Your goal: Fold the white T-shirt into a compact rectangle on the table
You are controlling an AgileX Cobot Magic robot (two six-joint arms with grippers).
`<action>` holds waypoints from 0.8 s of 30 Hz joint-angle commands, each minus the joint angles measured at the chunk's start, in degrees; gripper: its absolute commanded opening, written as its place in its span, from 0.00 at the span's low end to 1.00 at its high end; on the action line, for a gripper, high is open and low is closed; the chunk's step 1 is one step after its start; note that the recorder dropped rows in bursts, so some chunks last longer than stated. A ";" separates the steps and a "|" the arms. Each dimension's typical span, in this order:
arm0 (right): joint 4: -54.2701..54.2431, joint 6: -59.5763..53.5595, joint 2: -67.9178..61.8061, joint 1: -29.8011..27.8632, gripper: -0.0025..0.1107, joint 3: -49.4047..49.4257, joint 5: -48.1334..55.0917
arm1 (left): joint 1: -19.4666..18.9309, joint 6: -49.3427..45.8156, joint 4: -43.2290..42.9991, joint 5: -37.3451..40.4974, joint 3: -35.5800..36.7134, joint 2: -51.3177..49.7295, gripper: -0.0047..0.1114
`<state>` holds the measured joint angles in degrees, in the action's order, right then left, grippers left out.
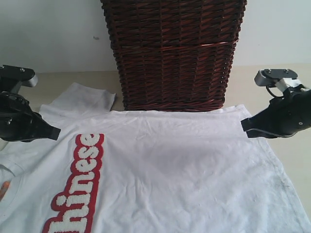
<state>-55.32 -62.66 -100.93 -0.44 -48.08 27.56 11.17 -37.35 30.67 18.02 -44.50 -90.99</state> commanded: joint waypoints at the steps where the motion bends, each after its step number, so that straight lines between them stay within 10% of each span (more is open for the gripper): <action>1: 1.25 0.37 -3.72 -0.20 0.02 -1.67 -0.29 | -0.29 0.41 -0.14 4.80 -1.38 -2.05 0.04; 8: 2.91 1.46 -5.80 -0.20 0.02 -1.67 -1.60 | 0.53 -1.38 -5.36 17.31 -3.36 -2.56 0.04; 24: 2.91 0.71 -5.69 -0.20 0.02 -3.22 3.77 | 8.91 -8.89 -26.84 51.94 -34.55 -5.22 0.04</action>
<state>-52.74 -61.26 -106.76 -0.44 -50.90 30.73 19.81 -44.55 8.63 63.45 -75.91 -95.91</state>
